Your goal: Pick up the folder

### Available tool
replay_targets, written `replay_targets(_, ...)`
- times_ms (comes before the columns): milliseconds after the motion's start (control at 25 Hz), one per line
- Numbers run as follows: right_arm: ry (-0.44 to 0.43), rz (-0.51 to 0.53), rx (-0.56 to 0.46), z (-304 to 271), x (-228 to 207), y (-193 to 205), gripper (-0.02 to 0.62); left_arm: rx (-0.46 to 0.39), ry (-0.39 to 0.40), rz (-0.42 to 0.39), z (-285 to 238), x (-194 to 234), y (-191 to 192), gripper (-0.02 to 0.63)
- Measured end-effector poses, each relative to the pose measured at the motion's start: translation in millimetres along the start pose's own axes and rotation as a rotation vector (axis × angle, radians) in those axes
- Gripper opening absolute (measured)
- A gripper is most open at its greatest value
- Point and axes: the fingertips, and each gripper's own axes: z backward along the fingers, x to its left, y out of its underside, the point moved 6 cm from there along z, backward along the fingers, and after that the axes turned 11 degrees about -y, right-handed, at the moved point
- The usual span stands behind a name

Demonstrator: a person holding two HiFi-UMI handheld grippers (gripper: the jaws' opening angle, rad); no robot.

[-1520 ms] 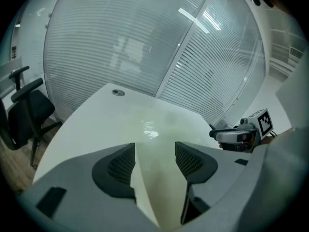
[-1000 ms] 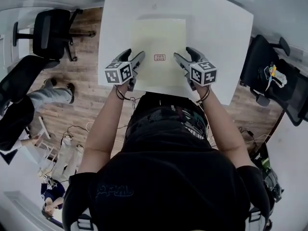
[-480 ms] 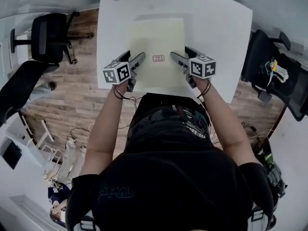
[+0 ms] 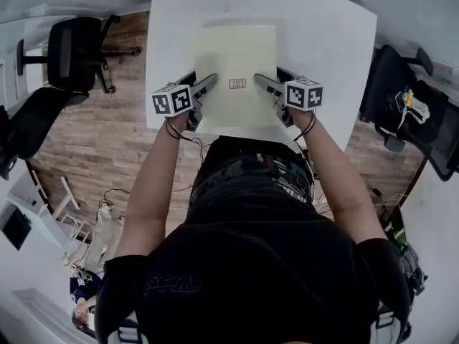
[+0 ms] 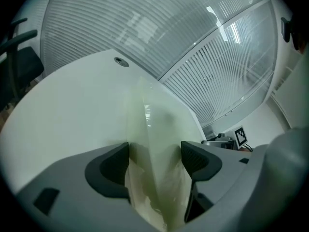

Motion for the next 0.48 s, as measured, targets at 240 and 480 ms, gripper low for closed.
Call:
replay_targets(240,0.006,0.011,0.003,-0.6,-1.7,-0.2,0.354,-0.037,0.073,0.062,-2.3,10.9,1.9,0.344)
replay_targets(480,0.010,0.020,-0.032,0.1,-1.3,1.0,0.354,-0.042,0.080,0.065,-2.9,10.5,1.8,0.341)
